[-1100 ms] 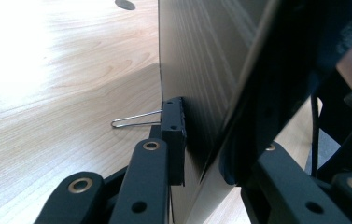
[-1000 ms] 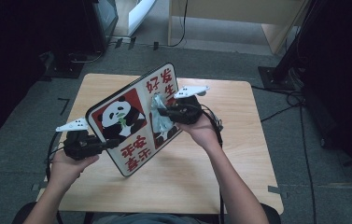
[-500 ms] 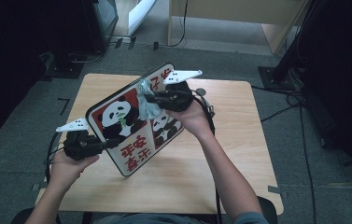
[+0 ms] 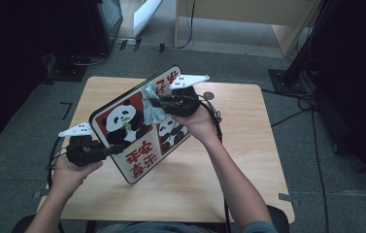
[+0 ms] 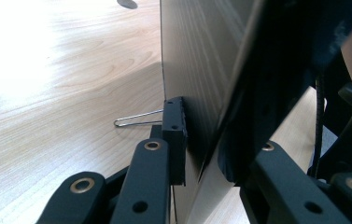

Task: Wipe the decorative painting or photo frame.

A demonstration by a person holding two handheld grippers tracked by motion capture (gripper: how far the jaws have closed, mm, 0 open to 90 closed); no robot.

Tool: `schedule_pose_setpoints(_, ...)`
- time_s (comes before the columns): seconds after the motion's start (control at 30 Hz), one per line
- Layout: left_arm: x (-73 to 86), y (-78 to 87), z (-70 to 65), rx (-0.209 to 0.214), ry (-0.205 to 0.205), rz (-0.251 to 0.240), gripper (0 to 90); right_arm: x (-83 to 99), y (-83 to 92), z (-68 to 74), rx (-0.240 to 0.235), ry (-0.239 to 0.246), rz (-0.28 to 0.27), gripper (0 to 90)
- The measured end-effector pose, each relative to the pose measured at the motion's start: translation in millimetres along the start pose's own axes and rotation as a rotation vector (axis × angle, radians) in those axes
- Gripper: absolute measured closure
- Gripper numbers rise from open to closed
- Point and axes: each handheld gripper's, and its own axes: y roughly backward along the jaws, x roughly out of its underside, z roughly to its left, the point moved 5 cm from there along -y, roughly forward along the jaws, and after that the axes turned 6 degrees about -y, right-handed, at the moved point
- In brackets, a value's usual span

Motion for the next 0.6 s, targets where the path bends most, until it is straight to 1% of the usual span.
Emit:
schedule_pose_setpoints(0.07, 0.0, 0.0, -0.1, -0.001, -0.001, 0.0, 77.6, 4.0, 0.5, -1.9, 0.01, -0.01, 0.009, 81.7)
schedule_pose_setpoints(0.27, 0.5, 0.0, -0.8, 0.003, -0.008, 0.003, 77.1, 11.1, -0.8, -3.6, 0.014, -0.021, 0.016, 81.5)
schedule_pose_setpoints(0.37, 0.7, 0.1, -1.2, 0.004, -0.008, 0.003, 76.9, 14.5, -1.9, -3.2, 0.007, -0.032, 0.021, 81.5)
schedule_pose_setpoints(0.4, 0.7, 0.0, -1.2, 0.005, -0.007, 0.002, 76.8, 17.8, -2.6, -3.1, 0.009, -0.03, 0.02, 81.5)
schedule_pose_setpoints(0.6, 0.7, -0.1, -1.0, 0.01, -0.005, 0.002, 76.7, 23.4, -3.3, -4.2, 0.007, -0.029, 0.032, 81.5)
